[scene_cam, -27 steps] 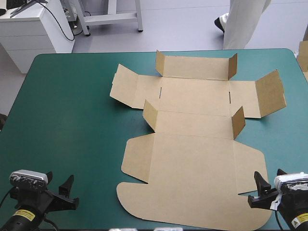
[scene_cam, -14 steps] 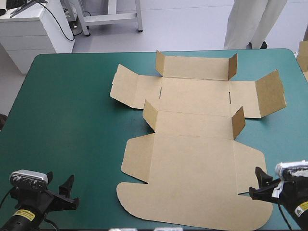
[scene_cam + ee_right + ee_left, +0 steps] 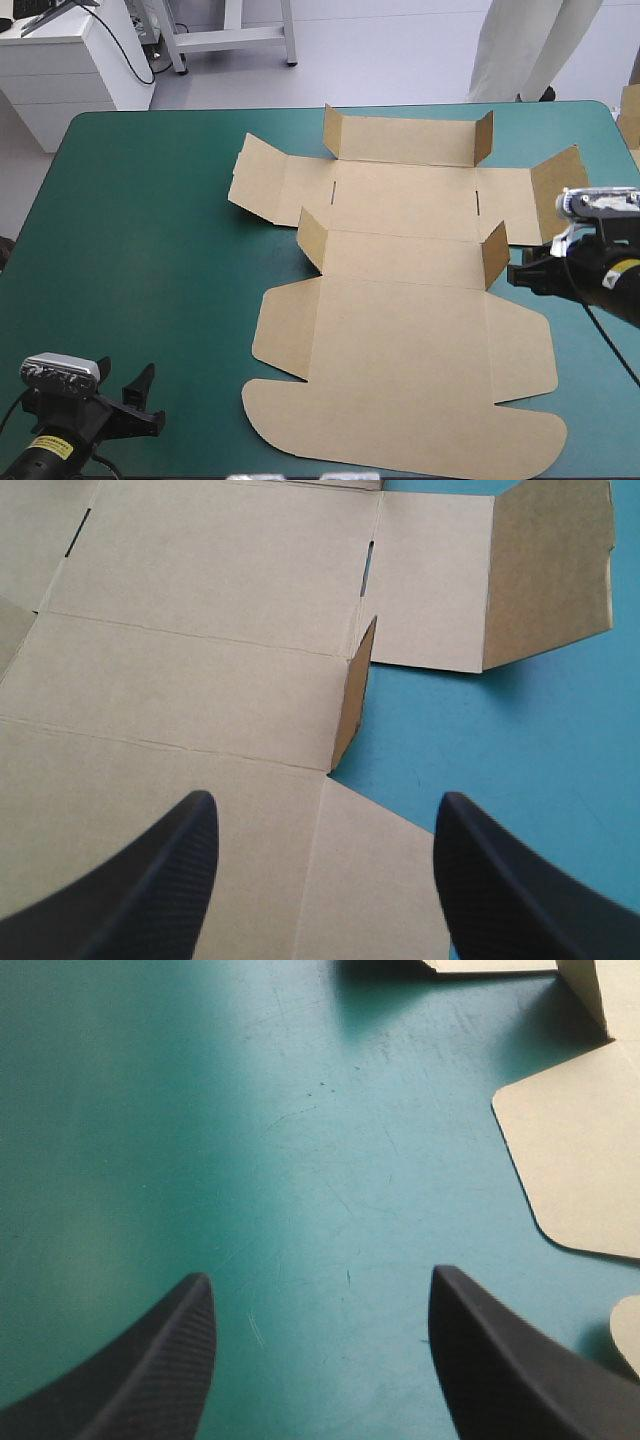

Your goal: Fold the box

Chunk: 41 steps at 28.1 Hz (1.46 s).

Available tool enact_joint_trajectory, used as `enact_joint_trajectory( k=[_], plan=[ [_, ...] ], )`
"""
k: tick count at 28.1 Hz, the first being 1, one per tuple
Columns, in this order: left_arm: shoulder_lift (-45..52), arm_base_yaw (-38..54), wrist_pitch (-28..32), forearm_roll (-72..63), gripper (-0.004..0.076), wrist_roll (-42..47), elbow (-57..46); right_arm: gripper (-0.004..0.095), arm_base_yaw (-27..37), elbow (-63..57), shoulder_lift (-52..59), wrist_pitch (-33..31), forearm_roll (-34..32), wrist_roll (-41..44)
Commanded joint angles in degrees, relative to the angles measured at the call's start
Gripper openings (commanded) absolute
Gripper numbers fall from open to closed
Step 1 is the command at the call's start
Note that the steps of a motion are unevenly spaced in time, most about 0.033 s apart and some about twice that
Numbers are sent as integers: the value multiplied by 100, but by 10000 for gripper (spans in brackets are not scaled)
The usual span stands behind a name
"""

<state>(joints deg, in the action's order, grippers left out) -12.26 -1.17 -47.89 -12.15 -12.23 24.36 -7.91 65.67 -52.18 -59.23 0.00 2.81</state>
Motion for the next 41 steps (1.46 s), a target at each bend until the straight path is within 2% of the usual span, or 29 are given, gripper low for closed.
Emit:
enact_joint_trajectory(
  k=[1, 4, 8, 17, 36, 41],
  plan=[
    [-62, 1, 364, -99, 442, 19, 146, 582, 30, 805, -614, -89, 0, -43],
    [-62, 1, 355, -99, 442, 19, 146, 582, 30, 1286, -1481, -622, 0, -227],
    [-62, 1, 355, -99, 442, 19, 146, 582, 133, 1554, -2213, -630, 446, -560],
    [-62, 1, 355, -99, 442, 19, 146, 582, 1202, 1667, -3115, -824, 1297, -1344],
    [-62, 1, 355, -99, 442, 19, 146, 581, 1118, 1667, -4481, -502, 1529, -1527],
    [-62, 1, 355, -99, 442, 19, 146, 548, 1118, 1667, -4678, -492, 1577, -1527]
  ],
)
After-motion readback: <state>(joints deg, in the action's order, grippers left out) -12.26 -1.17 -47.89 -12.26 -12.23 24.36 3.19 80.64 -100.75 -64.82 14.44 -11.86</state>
